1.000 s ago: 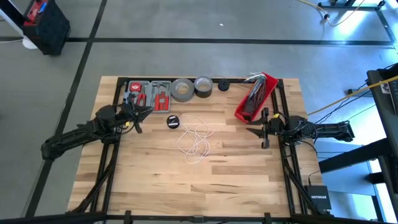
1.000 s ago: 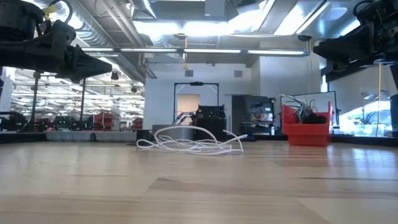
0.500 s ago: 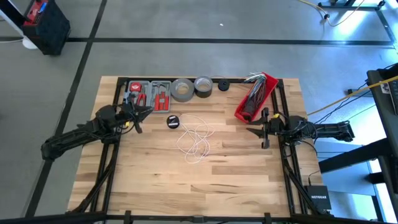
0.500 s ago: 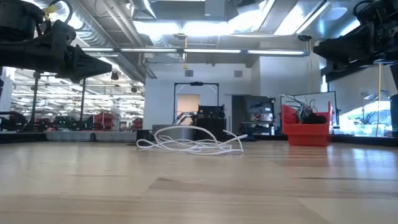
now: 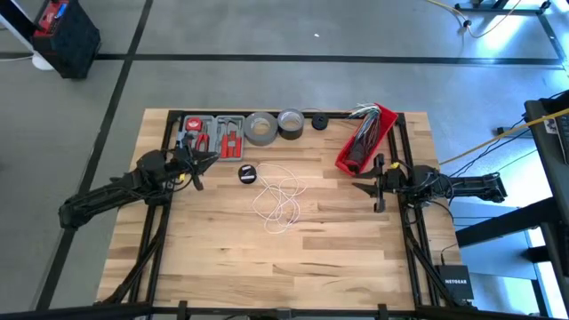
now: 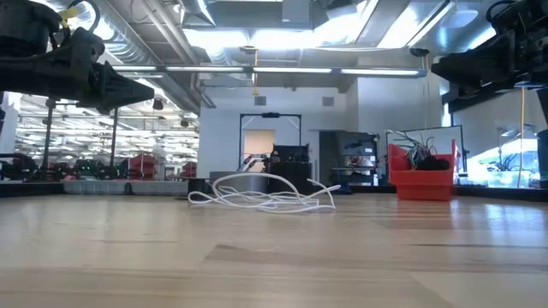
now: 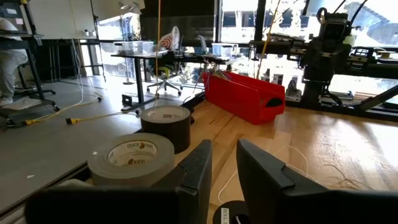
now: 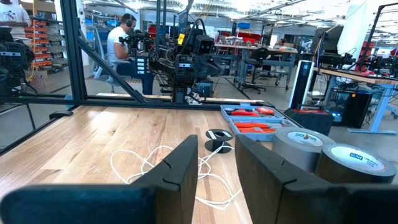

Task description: Coil cords

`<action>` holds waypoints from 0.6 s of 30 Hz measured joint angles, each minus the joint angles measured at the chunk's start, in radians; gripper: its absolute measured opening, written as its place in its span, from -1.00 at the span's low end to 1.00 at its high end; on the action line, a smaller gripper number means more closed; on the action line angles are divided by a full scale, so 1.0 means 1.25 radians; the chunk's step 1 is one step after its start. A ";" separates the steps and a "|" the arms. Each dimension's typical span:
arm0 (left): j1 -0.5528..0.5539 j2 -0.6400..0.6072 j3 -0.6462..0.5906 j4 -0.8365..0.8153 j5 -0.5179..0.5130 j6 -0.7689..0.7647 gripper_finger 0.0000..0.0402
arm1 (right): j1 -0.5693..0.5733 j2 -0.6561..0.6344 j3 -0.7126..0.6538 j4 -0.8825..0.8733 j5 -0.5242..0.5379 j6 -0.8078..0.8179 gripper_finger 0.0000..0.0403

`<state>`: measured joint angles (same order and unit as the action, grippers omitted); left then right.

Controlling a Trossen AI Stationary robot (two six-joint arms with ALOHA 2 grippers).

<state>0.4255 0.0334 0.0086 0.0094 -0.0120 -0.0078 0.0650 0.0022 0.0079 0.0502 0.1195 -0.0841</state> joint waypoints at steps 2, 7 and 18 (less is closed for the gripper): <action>0.000 0.000 0.000 0.000 0.000 0.000 -0.66 | 0.000 0.000 0.000 0.000 0.000 0.000 -0.45; 0.000 0.000 0.000 0.000 0.000 0.000 -0.66 | 0.000 0.000 0.000 0.018 0.002 0.165 -0.45; 0.000 0.000 -0.001 0.045 0.000 -0.134 -0.66 | 0.000 0.000 0.000 0.029 -0.082 0.398 -0.45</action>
<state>0.4255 0.0330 0.0078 0.0656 -0.0120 -0.1752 0.0654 0.0025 0.0078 0.0861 0.0167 0.4128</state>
